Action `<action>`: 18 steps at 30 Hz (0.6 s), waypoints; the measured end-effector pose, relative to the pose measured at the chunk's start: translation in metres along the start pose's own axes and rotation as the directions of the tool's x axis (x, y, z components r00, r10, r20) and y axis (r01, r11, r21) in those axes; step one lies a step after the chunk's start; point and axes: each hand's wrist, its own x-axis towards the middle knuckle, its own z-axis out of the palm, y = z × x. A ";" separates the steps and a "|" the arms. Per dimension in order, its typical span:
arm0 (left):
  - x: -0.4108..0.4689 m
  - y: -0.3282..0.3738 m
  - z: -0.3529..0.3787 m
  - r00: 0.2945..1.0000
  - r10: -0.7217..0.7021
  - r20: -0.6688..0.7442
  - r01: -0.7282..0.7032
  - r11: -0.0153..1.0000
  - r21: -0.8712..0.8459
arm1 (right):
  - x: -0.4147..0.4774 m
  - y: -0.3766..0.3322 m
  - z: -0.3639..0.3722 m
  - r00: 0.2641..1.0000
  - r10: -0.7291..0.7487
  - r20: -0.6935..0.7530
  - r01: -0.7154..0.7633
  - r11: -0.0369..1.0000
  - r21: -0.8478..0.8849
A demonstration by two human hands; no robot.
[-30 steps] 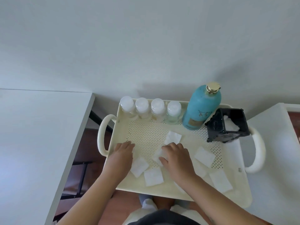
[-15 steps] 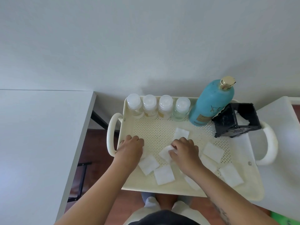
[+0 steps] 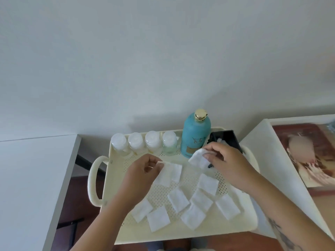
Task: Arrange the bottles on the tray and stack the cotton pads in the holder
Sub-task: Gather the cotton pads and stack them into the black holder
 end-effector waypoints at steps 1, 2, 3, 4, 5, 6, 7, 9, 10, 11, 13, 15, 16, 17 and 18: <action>0.001 0.009 0.006 1.000 0.000 0.000 0.000 0.999 -0.032 | 0.004 0.003 -0.017 1.000 -0.012 -0.011 0.012 1.000 -0.022; 0.003 0.017 0.012 1.000 -0.002 0.000 0.002 0.998 -0.057 | 0.008 0.007 -0.033 0.999 -0.027 -0.017 0.026 0.998 -0.054; 0.004 0.025 0.018 1.000 -0.005 -0.001 0.005 0.997 -0.074 | 0.014 0.012 -0.048 0.999 -0.046 -0.017 0.044 0.995 -0.094; 0.006 0.031 0.023 1.000 -0.006 0.000 0.006 0.996 -0.084 | 0.021 0.017 -0.060 0.998 -0.063 -0.008 0.061 0.988 -0.139; 0.007 0.037 0.029 1.000 -0.006 0.002 0.006 0.996 -0.090 | 0.030 0.022 -0.070 0.997 -0.070 0.015 0.072 0.980 -0.186; 0.008 0.041 0.035 1.000 -0.005 0.006 0.006 0.996 -0.094 | 0.038 0.028 -0.078 0.997 -0.064 0.048 0.074 0.971 -0.229; 0.008 0.045 0.040 1.000 -0.007 0.010 0.008 0.995 -0.095 | 0.046 0.033 -0.083 0.995 -0.050 0.089 0.073 0.960 -0.272; 0.009 0.051 0.050 1.000 -0.010 0.007 0.011 0.995 -0.099 | 0.061 0.045 -0.085 0.985 -0.035 0.172 0.096 0.929 -0.358; 0.010 0.053 0.055 1.000 -0.012 0.001 0.012 0.995 -0.103 | 0.066 0.050 -0.084 0.979 -0.032 0.200 0.109 0.916 -0.387; 0.010 0.055 0.059 1.000 -0.016 -0.006 0.015 0.994 -0.106 | 0.069 0.054 -0.081 0.976 -0.029 0.214 0.115 0.909 -0.400; 0.011 0.057 0.065 1.000 -0.022 -0.021 0.020 0.994 -0.108 | 0.071 0.060 -0.077 0.975 -0.045 0.217 0.131 0.908 -0.399; 0.011 0.059 0.070 0.999 -0.025 -0.030 0.021 0.994 -0.107 | 0.070 0.064 -0.074 0.976 -0.094 0.195 0.165 0.904 -0.393; 0.011 0.060 0.072 0.999 -0.027 -0.034 0.023 0.993 -0.112 | 0.067 0.065 -0.074 0.978 -0.125 0.170 0.184 0.900 -0.395; 0.010 0.061 0.075 0.999 -0.032 -0.040 0.027 0.992 -0.121 | 0.064 0.066 -0.075 0.978 -0.162 0.132 0.202 0.892 -0.403; 0.010 0.062 0.077 0.998 -0.038 -0.043 0.032 0.991 -0.132 | 0.060 0.067 -0.076 0.975 -0.205 0.084 0.221 0.882 -0.417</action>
